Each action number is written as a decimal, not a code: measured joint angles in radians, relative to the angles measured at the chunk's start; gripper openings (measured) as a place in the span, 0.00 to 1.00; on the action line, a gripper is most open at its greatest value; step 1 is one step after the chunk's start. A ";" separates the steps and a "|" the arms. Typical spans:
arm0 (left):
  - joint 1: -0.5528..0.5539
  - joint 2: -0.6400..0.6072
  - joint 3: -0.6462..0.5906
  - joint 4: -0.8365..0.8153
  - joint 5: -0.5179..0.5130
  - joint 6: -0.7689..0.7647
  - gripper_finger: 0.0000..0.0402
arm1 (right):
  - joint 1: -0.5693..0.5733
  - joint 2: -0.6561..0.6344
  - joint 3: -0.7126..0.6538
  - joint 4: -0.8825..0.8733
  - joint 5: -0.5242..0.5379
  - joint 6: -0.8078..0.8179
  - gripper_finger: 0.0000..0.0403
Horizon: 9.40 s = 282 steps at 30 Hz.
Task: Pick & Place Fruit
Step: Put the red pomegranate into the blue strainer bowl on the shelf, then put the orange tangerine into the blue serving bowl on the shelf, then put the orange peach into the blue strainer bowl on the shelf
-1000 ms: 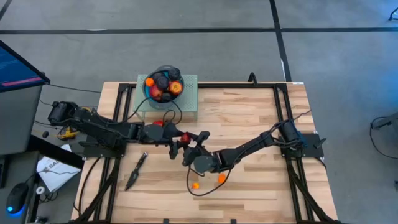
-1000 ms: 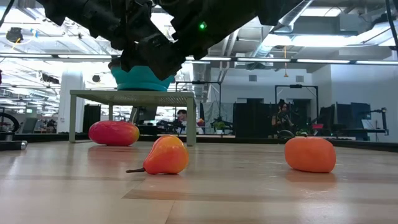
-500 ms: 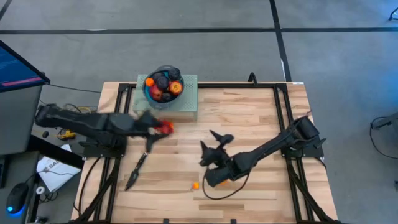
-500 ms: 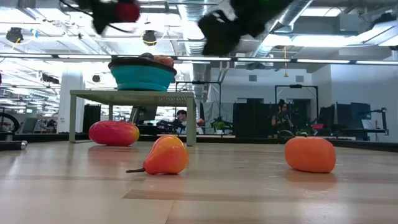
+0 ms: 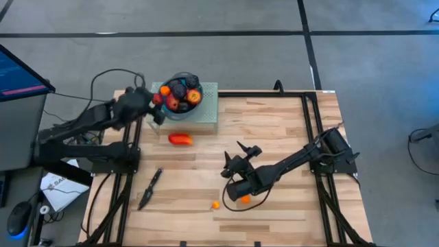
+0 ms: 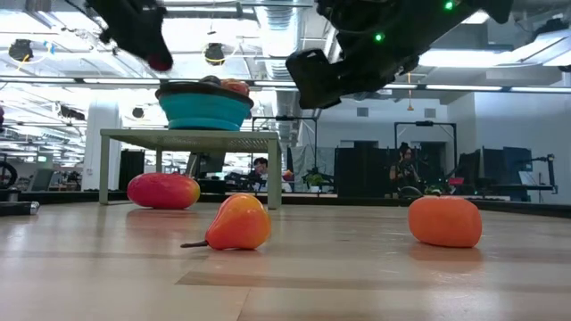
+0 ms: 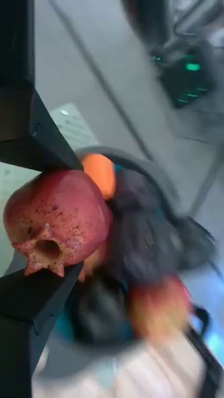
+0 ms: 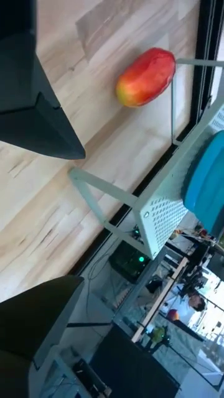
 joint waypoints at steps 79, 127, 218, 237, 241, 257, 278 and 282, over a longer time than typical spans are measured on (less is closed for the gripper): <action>-1.010 0.184 -0.740 0.986 0.068 -0.672 0.64 | -0.290 -0.072 0.125 0.578 -1.119 -0.613 0.42; -1.006 0.183 -0.754 1.189 0.006 -0.581 0.64 | -0.606 0.482 1.102 0.312 -1.226 -0.744 0.59; -0.613 0.598 -0.273 0.714 0.609 0.058 0.67 | 0.414 0.595 1.069 -0.964 -0.451 1.218 0.24; -0.642 0.879 -0.363 1.150 0.321 0.113 0.76 | 0.406 0.594 1.069 -1.119 -0.499 1.262 0.24; -0.641 0.878 -0.354 1.157 0.242 0.037 0.75 | 0.435 0.594 1.068 -1.143 -0.494 1.329 0.24; -0.548 0.885 -0.354 1.232 0.223 -0.003 0.72 | 0.407 0.594 1.068 -1.144 -0.490 1.279 0.24; -0.543 0.995 -0.365 1.351 0.230 -0.037 0.46 | 0.410 0.594 1.067 -1.137 -0.490 1.290 0.24; -0.543 0.995 -0.381 1.349 0.215 -0.037 0.41 | 0.410 0.594 1.067 -1.137 -0.490 1.290 0.24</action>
